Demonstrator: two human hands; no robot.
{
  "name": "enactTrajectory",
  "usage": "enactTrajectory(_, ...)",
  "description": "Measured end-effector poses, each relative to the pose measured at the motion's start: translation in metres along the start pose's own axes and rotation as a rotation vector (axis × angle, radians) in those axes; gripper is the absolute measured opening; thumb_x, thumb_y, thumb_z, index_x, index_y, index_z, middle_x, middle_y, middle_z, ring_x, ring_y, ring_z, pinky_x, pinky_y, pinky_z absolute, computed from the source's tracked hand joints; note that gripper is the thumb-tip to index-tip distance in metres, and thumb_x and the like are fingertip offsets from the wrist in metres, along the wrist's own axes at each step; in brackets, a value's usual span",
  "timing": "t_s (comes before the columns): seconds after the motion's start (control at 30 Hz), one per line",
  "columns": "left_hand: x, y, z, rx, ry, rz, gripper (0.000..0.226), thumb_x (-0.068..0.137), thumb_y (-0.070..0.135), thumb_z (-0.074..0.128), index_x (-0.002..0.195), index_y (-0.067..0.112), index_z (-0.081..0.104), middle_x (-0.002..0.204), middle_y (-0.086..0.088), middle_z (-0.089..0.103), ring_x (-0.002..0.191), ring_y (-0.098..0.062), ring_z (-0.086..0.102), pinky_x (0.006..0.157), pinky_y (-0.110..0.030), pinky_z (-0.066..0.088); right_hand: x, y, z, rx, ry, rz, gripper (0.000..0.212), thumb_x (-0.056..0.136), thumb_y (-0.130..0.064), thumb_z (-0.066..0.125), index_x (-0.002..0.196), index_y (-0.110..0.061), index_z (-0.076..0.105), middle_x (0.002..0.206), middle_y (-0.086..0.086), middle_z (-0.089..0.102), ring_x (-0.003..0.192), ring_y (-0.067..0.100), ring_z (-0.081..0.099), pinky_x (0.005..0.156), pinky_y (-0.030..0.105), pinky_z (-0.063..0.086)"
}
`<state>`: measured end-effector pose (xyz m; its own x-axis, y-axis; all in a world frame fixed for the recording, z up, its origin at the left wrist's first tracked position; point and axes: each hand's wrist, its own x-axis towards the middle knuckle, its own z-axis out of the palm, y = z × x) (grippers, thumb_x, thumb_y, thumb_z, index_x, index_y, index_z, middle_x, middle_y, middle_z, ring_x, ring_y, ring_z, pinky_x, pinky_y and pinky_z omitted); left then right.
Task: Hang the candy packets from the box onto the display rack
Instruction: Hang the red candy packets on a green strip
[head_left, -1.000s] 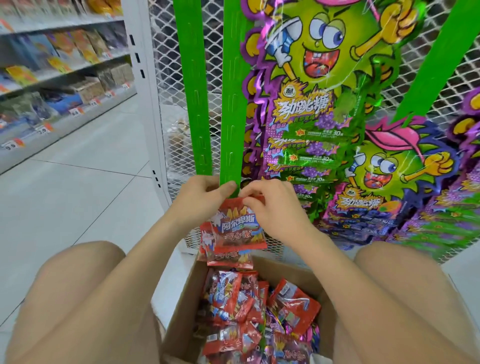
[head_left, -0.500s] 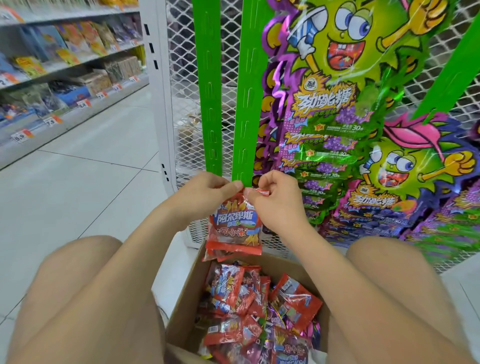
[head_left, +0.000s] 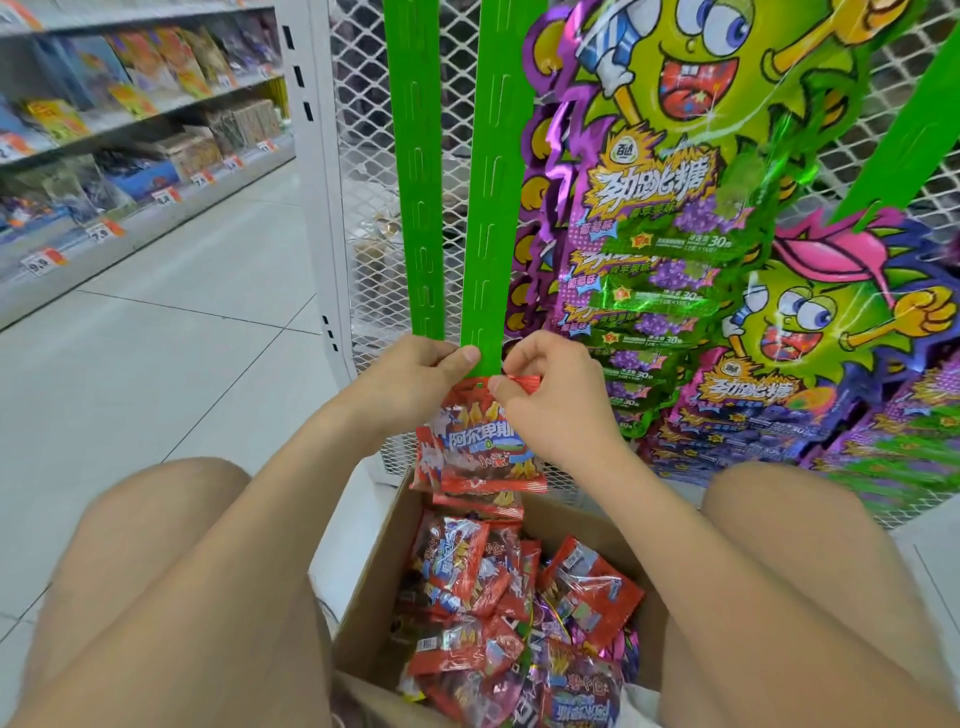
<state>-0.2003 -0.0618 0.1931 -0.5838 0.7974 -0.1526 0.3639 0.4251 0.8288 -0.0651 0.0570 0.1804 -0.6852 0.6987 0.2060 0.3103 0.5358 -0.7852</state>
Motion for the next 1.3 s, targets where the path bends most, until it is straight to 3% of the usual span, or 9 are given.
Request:
enactTrajectory(0.2,0.0,0.001,0.005,-0.048,0.068,-0.026,0.046,0.108,0.053,0.052,0.123,0.016,0.074,0.111,0.0,0.077,0.11,-0.021,0.07,0.103,-0.042,0.053,0.0,0.009,0.003,-0.068,-0.037,0.023,0.021,0.088,-0.019,0.079,0.089,-0.026,0.059,0.078,-0.006,0.069,0.092,0.019,0.064,0.08,0.032,0.049)
enactTrajectory(0.33,0.001,0.0,0.007,0.05,0.064,0.061,0.046,0.11,0.048,0.048,0.081,0.014,0.058,0.07,0.0,0.046,0.067,-0.017,0.045,0.064,-0.034,0.035,0.0,0.018,0.009,-0.161,-0.071,0.006,0.018,0.095,-0.021,0.073,0.108,-0.024,0.061,0.086,-0.005,0.071,0.103,0.024,0.056,0.083,0.036,0.041)
enactTrajectory(0.43,0.002,-0.007,0.005,0.173,0.013,0.132,0.042,0.109,0.044,0.053,0.081,0.013,0.056,0.067,0.005,0.048,0.063,-0.015,0.045,0.06,-0.035,0.035,0.003,0.022,0.011,-0.263,-0.114,-0.019,0.022,0.1,-0.026,0.068,0.121,-0.021,0.066,0.099,-0.001,0.074,0.105,0.026,0.06,0.096,0.041,0.042)
enactTrajectory(0.53,0.007,-0.014,0.003,0.247,-0.039,0.226,0.02,0.102,0.04,0.068,0.088,0.027,0.071,0.078,0.013,0.072,0.075,-0.004,0.066,0.068,-0.029,0.051,0.005,0.023,0.012,-0.276,-0.124,-0.041,0.006,0.097,-0.027,0.07,0.1,-0.024,0.074,0.091,-0.002,0.075,0.093,0.023,0.067,0.09,0.04,0.046)
enactTrajectory(0.6,0.007,-0.017,0.001,0.251,-0.04,0.281,0.022,0.1,0.031,0.073,0.079,0.034,0.068,0.069,0.022,0.07,0.068,0.008,0.063,0.061,-0.014,0.043,0.007,0.023,0.013,-0.266,-0.104,-0.054,0.012,0.094,-0.029,0.073,0.085,-0.022,0.072,0.084,-0.002,0.073,0.09,0.025,0.067,0.088,0.041,0.052)
enactTrajectory(0.7,0.01,-0.024,0.0,0.22,-0.038,0.285,0.008,0.098,0.025,0.076,0.092,0.021,0.076,0.082,0.014,0.079,0.077,0.004,0.071,0.072,-0.018,0.052,0.007,0.02,0.012,-0.248,-0.091,-0.067,0.02,0.093,-0.031,0.076,0.076,-0.021,0.071,0.077,-0.004,0.07,0.087,0.026,0.065,0.084,0.043,0.056)
enactTrajectory(0.93,0.01,-0.031,0.004,0.318,0.041,0.254,0.024,0.096,0.003,0.073,0.086,0.025,0.071,0.089,0.009,0.08,0.083,0.003,0.073,0.078,-0.021,0.057,0.002,0.012,0.005,-0.28,-0.121,-0.069,0.027,0.099,-0.031,0.071,0.088,-0.008,0.076,0.089,0.011,0.075,0.075,0.017,0.045,0.066,0.03,0.02)
enactTrajectory(1.1,0.009,-0.031,0.012,0.374,0.174,0.217,0.015,0.091,0.023,0.084,0.083,0.027,0.071,0.081,0.011,0.075,0.073,-0.001,0.066,0.062,-0.017,0.042,0.005,0.017,0.007,-0.346,-0.102,-0.055,0.032,0.095,-0.038,0.075,0.076,-0.011,0.077,0.077,0.006,0.073,0.074,0.023,0.061,0.073,0.041,0.052)
enactTrajectory(1.3,0.007,-0.032,0.015,0.37,0.256,0.124,0.033,0.073,0.046,0.095,0.076,0.026,0.07,0.065,0.008,0.061,0.063,-0.009,0.053,0.053,-0.027,0.032,0.004,0.02,0.008,-0.348,-0.18,0.002,0.03,0.091,-0.039,0.079,0.078,-0.013,0.073,0.073,0.007,0.071,0.074,0.023,0.067,0.072,0.041,0.057)
